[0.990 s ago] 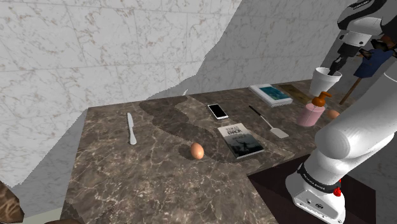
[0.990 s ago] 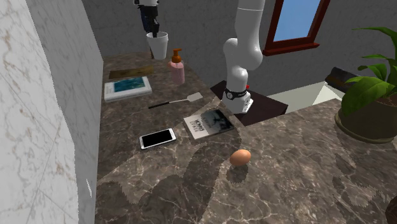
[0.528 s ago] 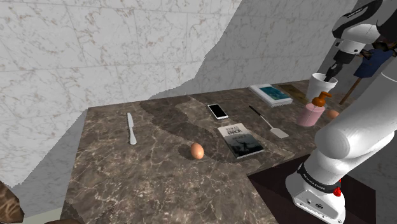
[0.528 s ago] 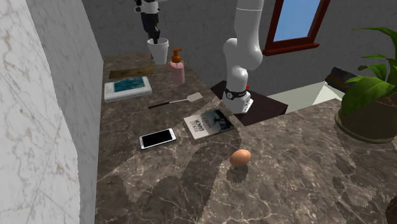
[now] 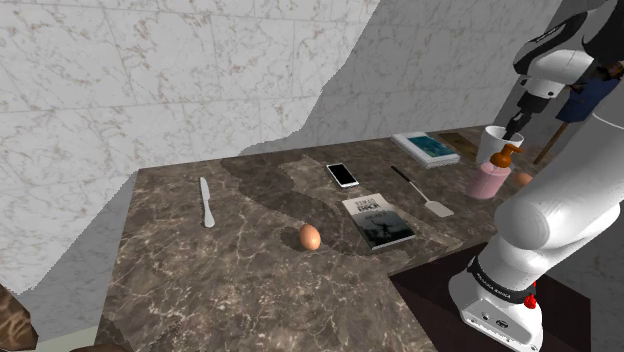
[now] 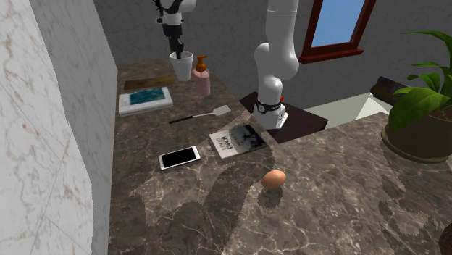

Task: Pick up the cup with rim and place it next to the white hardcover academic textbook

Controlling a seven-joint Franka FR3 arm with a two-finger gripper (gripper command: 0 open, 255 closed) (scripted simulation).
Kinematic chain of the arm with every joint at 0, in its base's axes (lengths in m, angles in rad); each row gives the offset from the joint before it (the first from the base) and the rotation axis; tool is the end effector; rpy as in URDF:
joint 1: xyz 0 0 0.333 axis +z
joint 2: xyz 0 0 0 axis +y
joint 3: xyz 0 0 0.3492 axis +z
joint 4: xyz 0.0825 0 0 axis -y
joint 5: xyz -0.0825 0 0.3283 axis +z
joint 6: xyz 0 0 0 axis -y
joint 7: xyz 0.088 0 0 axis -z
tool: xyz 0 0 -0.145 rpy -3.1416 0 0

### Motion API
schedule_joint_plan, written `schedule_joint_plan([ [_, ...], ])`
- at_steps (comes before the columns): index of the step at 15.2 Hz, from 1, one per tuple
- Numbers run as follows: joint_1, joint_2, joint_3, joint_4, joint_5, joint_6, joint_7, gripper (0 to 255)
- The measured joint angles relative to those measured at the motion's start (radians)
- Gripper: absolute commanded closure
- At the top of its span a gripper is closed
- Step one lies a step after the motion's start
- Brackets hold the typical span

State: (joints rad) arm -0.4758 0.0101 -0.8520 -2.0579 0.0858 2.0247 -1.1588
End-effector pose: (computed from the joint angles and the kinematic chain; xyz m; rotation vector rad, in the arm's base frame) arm 0.1277 -0.4787 0.4505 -3.0642 0.3203 -0.0807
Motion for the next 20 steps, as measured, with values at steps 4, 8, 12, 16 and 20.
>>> schedule_joint_plan([
  [4, -0.004, 0.033, -0.001, -0.032, 0.031, 0.052, -0.024, 255],
  [8, -0.009, 0.068, 0.001, -0.060, 0.064, 0.101, -0.050, 255],
  [12, -0.011, 0.080, 0.002, -0.067, 0.076, 0.114, -0.059, 255],
  [16, -0.011, 0.079, 0.002, -0.068, 0.076, 0.115, -0.059, 0],
  [20, -0.011, 0.079, 0.002, -0.068, 0.076, 0.115, -0.059, 0],
])
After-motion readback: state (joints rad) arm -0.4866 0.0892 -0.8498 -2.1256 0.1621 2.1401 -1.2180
